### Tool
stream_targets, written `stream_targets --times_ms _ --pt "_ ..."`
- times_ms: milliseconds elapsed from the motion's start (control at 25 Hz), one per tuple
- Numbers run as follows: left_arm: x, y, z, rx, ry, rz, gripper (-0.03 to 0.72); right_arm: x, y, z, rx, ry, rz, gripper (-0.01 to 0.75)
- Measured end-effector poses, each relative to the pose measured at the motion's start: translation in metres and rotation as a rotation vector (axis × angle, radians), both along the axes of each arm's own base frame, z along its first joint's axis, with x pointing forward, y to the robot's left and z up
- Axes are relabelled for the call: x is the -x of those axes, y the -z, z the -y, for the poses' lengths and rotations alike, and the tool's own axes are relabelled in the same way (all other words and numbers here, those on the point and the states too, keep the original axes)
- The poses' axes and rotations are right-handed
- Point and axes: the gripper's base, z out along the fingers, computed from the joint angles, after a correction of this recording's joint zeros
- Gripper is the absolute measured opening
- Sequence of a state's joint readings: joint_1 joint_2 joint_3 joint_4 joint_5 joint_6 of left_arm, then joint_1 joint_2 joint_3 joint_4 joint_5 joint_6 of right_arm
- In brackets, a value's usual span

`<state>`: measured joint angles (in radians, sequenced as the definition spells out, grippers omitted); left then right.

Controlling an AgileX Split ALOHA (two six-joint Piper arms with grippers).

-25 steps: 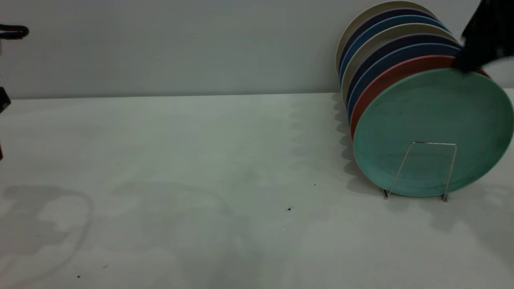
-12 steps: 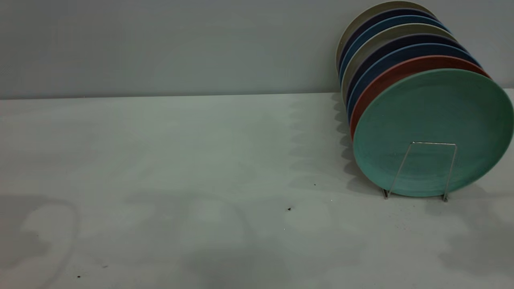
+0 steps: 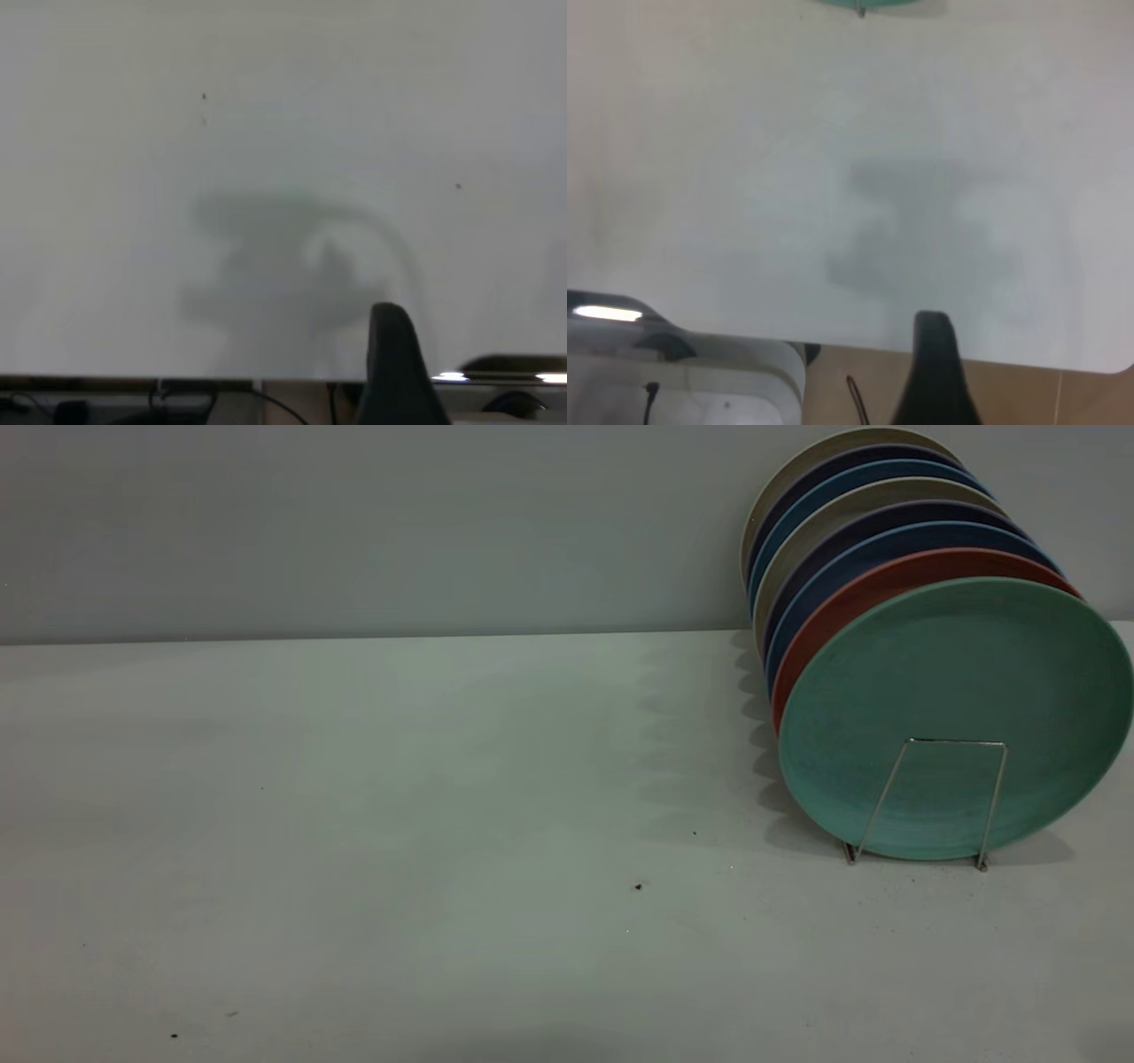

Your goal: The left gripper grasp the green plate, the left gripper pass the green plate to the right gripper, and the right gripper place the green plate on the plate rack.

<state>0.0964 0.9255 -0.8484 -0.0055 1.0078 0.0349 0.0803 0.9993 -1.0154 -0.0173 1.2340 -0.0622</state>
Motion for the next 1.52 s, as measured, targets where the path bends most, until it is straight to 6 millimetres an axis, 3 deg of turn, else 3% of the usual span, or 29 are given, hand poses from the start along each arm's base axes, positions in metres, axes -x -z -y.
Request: stream_targets --times_ms 120,360,640,760,1000,1520 --pt "0.037 -0.007 0.004 0.001 0.000 0.057 0.510 0.038 0.001 0.003 -0.006 0.000 0.069 0.587" --pt "0.099 -0.010 0.010 -0.011 0.000 0.190 0.510 0.092 0.018 0.007 -0.015 0.000 0.175 0.587" --pt "0.145 0.030 0.015 -0.024 0.000 0.320 0.510 0.133 0.064 0.011 -0.019 -0.007 0.289 0.587" --pt "0.154 0.046 0.014 -0.044 0.005 0.348 0.510 0.141 0.083 0.011 -0.020 -0.016 0.330 0.587" --pt "0.158 0.056 0.015 -0.077 0.055 0.384 0.510 0.147 0.084 0.011 -0.029 -0.040 0.386 0.577" --pt "0.158 0.056 0.014 -0.033 0.185 0.397 0.510 0.147 0.084 0.011 -0.030 -0.040 0.389 0.575"
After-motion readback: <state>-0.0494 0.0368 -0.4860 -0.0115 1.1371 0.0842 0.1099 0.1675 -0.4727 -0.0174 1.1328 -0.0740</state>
